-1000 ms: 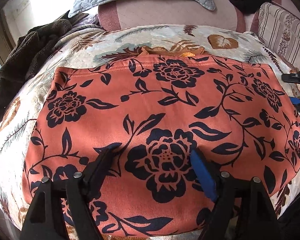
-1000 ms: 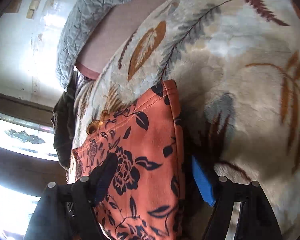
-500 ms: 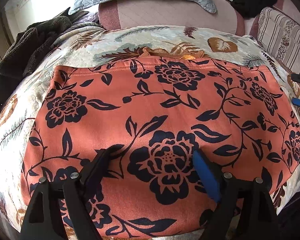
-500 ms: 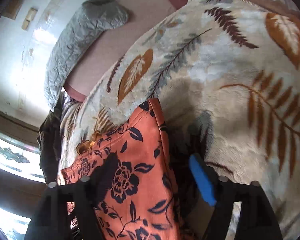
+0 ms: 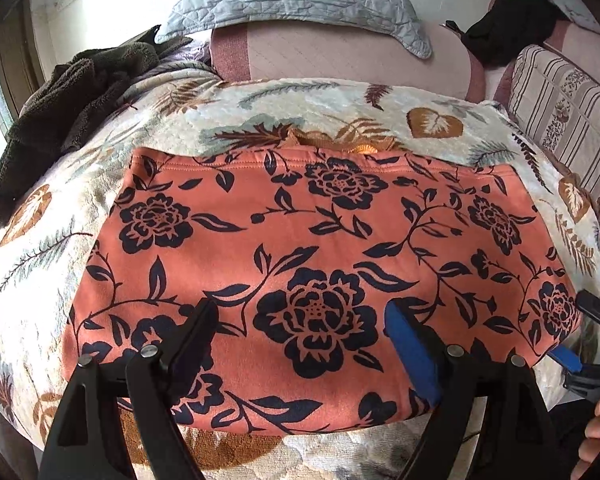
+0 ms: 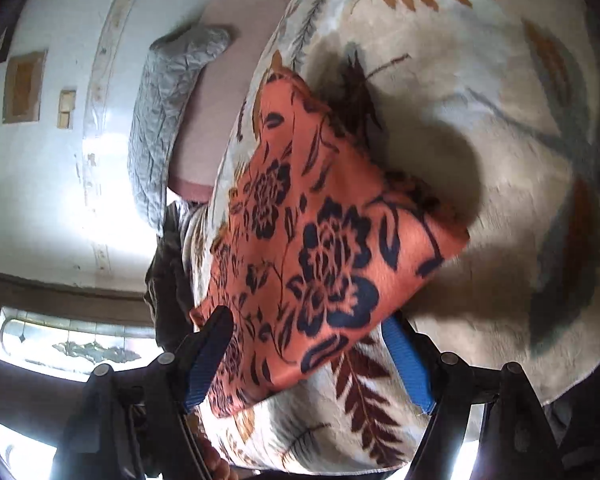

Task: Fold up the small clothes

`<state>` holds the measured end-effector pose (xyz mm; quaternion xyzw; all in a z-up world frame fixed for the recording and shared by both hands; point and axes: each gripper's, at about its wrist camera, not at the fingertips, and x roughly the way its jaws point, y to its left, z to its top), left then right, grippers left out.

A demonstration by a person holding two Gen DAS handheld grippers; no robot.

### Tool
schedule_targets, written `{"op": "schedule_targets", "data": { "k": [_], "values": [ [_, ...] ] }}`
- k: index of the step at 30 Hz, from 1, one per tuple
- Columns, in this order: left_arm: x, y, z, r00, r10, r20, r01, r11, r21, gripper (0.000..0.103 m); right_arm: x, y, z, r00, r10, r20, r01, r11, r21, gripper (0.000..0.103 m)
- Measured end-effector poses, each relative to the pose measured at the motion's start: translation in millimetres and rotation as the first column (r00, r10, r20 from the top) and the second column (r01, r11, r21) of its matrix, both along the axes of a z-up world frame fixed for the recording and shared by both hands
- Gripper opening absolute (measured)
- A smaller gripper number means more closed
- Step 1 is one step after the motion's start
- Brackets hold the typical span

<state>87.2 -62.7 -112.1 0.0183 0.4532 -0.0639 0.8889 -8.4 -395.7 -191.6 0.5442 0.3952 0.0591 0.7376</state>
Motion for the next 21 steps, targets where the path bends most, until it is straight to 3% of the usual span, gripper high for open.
{"op": "schedule_targets", "data": {
  "k": [3, 5, 6, 7, 8, 10, 12, 15, 17, 21],
  "values": [
    [5.6, -3.7, -5.0, 1.0, -0.003, -0.01, 0.003, 1.0, -0.016, 0.086, 16.8, 1.5, -5.2, 0.999, -0.009, -0.044, 0.007, 0.999, -0.042, 0.078],
    [16.4, -11.0, -28.5, 0.997, -0.014, -0.082, 0.016, 1.0, 0.025, 0.086, 20.6, 2.8, -2.9, 0.999, -0.009, -0.05, 0.006, 0.998, -0.07, 0.072],
    [21.1, -14.4, -42.1, 0.993, -0.013, -0.116, 0.021, 0.997, 0.069, 0.088, 21.8, 3.5, -0.3, 0.999, -0.006, -0.051, 0.002, 0.997, -0.081, 0.062],
    [18.7, -17.0, -41.8, 0.997, -0.019, -0.08, 0.026, 0.996, 0.087, 0.088, 23.3, 2.8, 1.3, 0.999, -0.001, -0.048, -0.003, 0.997, -0.081, 0.048],
    [16.9, -18.6, -37.0, 0.997, -0.018, -0.072, 0.025, 0.996, 0.09, 0.088, 23.4, 2.9, 2.8, 0.999, -0.004, -0.053, 0.0, 0.996, -0.087, 0.045],
    [15.6, -19.0, -27.0, 0.997, -0.034, -0.071, 0.037, 0.998, 0.043, 0.088, 23.5, 1.7, 5.8, 0.999, -0.007, -0.049, 0.0, 0.992, -0.125, 0.045],
    [16.0, -19.8, -22.7, 0.999, -0.032, -0.04, 0.034, 0.998, 0.049, 0.088, 27.1, 1.4, 2.3, 0.998, -0.011, -0.069, 0.0, 0.988, -0.157, 0.048],
    [26.9, -19.7, -41.5, 0.996, -0.024, -0.09, 0.031, 0.997, 0.072, 0.089, 30.7, -0.1, -2.3, 0.998, -0.014, -0.065, 0.005, 0.992, -0.128, 0.055],
    [25.8, -17.1, -41.9, 0.998, -0.019, -0.064, 0.022, 0.998, 0.056, 0.09, 32.4, 1.7, -0.1, 0.998, -0.005, -0.066, -0.005, 0.989, -0.146, 0.056],
    [25.1, -17.5, -41.5, 0.998, -0.019, -0.068, 0.022, 0.998, 0.054, 0.09, 34.0, 4.4, 2.2, 0.997, 0.003, -0.08, -0.017, 0.983, -0.182, 0.049]
  ]
}}
